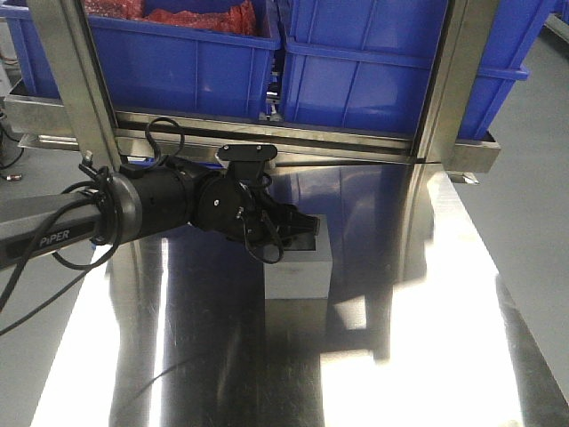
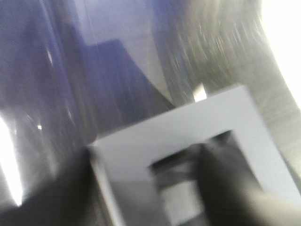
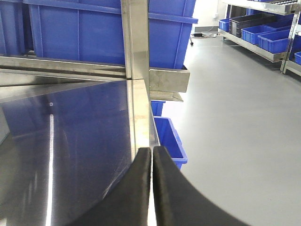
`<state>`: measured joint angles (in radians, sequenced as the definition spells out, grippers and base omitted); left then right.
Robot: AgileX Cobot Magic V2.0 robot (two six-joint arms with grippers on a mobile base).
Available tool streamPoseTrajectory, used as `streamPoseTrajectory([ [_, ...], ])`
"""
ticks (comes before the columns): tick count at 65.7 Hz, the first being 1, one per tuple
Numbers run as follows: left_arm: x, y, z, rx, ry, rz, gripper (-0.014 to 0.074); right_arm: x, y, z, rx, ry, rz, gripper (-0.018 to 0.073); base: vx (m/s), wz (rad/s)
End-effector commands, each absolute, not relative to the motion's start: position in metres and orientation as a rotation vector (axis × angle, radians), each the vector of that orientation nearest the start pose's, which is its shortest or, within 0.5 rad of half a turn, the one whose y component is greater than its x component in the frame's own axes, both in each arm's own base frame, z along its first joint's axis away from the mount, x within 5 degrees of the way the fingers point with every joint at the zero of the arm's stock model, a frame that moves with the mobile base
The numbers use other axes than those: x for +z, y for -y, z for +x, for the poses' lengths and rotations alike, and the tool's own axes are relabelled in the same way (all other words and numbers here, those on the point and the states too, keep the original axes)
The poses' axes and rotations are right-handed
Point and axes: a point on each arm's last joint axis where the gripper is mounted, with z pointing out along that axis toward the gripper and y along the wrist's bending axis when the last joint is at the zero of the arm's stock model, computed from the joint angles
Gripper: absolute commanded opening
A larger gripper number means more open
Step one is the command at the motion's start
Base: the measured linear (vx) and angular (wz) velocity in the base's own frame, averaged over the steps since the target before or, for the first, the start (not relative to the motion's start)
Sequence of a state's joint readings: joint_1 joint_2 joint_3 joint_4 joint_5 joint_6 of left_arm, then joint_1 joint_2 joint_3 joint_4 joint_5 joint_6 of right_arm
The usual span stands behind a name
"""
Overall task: Sort gray base to blue bin
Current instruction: 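Close the left gripper on the gray block's rim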
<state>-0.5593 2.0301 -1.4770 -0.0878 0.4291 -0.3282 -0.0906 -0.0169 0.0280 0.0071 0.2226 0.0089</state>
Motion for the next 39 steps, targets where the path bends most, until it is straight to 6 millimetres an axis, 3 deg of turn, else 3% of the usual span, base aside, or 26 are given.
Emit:
streamPoseTrajectory([
  [1, 0.222, 0.244, 0.380, -0.491, -2.437, 0.206, 0.0183, 0.190, 0.005, 0.057, -0.069, -1.660, 0.076, -0.0005, 0.00, 0.00],
  [9, 0.222, 0.244, 0.380, -0.490, -2.438, 0.207, -0.0010, 0.190, 0.005, 0.057, -0.069, -1.660, 0.076, -0.0005, 0.00, 0.00],
  [23, 0.229, 0.244, 0.381, -0.508, -2.392, 0.204, -0.0008, 0.190, 0.005, 0.057, -0.069, -1.660, 0.076, -0.0005, 0.00, 0.00],
  [32, 0.259, 0.240, 0.374, -0.537, -2.264, 0.229, -0.0008, 0.190, 0.005, 0.057, -0.069, -1.660, 0.076, -0.0005, 0.00, 0.00],
  [39, 0.284, 0.229, 0.358, -0.560, -2.142, 0.243, -0.0008, 0.190, 0.005, 0.057, -0.069, -1.660, 0.076, -0.0005, 0.00, 0.00],
])
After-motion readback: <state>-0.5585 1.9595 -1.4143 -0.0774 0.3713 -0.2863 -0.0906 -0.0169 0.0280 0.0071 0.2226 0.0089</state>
